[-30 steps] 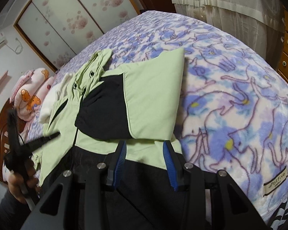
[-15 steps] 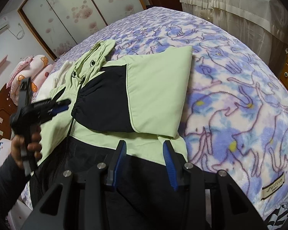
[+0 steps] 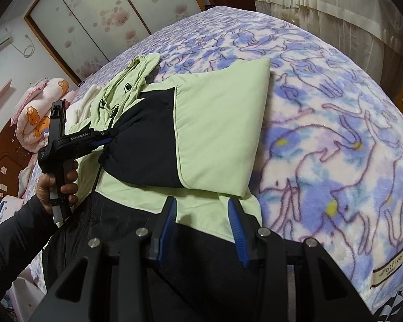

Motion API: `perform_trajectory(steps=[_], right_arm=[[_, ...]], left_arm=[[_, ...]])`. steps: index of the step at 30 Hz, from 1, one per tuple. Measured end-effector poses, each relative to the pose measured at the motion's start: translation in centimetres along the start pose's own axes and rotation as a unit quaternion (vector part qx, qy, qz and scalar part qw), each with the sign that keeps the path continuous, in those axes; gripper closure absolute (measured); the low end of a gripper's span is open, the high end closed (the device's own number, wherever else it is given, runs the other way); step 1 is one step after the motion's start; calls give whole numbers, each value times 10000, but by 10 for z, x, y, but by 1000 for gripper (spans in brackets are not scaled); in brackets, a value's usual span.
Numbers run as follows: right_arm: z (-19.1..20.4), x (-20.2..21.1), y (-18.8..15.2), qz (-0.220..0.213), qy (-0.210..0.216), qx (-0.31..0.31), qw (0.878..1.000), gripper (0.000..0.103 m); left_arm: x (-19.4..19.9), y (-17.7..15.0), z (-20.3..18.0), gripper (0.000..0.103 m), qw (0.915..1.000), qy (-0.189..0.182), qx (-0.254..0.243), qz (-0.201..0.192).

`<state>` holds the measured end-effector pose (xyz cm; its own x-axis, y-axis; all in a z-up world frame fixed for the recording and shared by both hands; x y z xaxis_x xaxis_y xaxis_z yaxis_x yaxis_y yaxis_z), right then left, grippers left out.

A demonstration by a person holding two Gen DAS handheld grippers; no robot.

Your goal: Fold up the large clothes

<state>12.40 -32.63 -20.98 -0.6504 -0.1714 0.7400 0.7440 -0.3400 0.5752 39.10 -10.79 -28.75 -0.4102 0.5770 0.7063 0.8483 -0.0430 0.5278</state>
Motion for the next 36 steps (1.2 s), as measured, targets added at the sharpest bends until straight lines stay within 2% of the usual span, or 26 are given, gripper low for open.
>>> perform_trajectory(steps=[1,2,6,8,10,11,12,13,14,15,17,20,22,25,27,31,36], right_arm=[[0,0,0,-9,2,3,10000,63],[0,0,0,-22,11,0,10000,63],[-1,-2,-1,-2,6,0,10000,63],[-2,-3,-1,8,4,-10,10000,63],[-1,-3,-1,5,7,-16,10000,63],[-1,-3,-1,8,3,-9,10000,63],[-2,-3,-1,9,-5,-9,10000,63],[-2,-3,-1,2,-8,-1,10000,63],[-2,-4,-1,-11,-18,0,10000,63],[-3,-4,0,-24,-38,-1,10000,63],[-6,-3,3,-51,-128,17,9999,63],[-13,-1,8,-76,-242,-36,9997,63],[-17,1,11,-96,-300,-94,9995,63],[-22,2,18,-100,-329,-168,9993,63],[-23,1,23,-112,-357,-132,9992,63],[-20,-10,26,38,-378,15,9993,63],[-8,-28,19,333,-402,428,9977,63]], left_arm=[[-3,1,-1,65,10000,-45,3,26],[-5,2,-2,59,9999,-105,-5,60],[-13,0,-17,24,9988,-401,-133,237],[-18,-1,-24,16,9987,-281,-299,303],[-25,-4,-34,16,9971,78,-651,390],[-27,-5,-38,25,9959,222,-788,393],[-29,-5,-41,52,9939,443,-931,397],[-29,-5,-43,67,9929,519,-978,438],[-29,-4,-49,80,9945,320,-834,548],[-25,-1,-53,83,9959,269,-681,534],[-12,7,-62,85,9964,349,-702,317],[26,26,-86,86,9951,453,-835,-263],[66,39,-99,86,9912,548,-894,-806],[111,44,-92,86,9875,717,-698,-1219],[137,37,-74,86,9839,982,-509,-1401],[163,12,-25,86,9810,1345,176,-1384],[147,-54,38,86,9801,1621,948,-642]])
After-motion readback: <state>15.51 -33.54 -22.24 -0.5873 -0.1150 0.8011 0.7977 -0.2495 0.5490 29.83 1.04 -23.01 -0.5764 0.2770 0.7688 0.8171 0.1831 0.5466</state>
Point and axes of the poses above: each gripper's, at about its wrist camera, not at the fingertips, and x roughly against the way its jaws point, z to its left, y to its top, the point moved 8 cm from there along -x, roughly the way its jaws point, and after that the axes turned 6 degrees about -z, right-handed, at the moved point
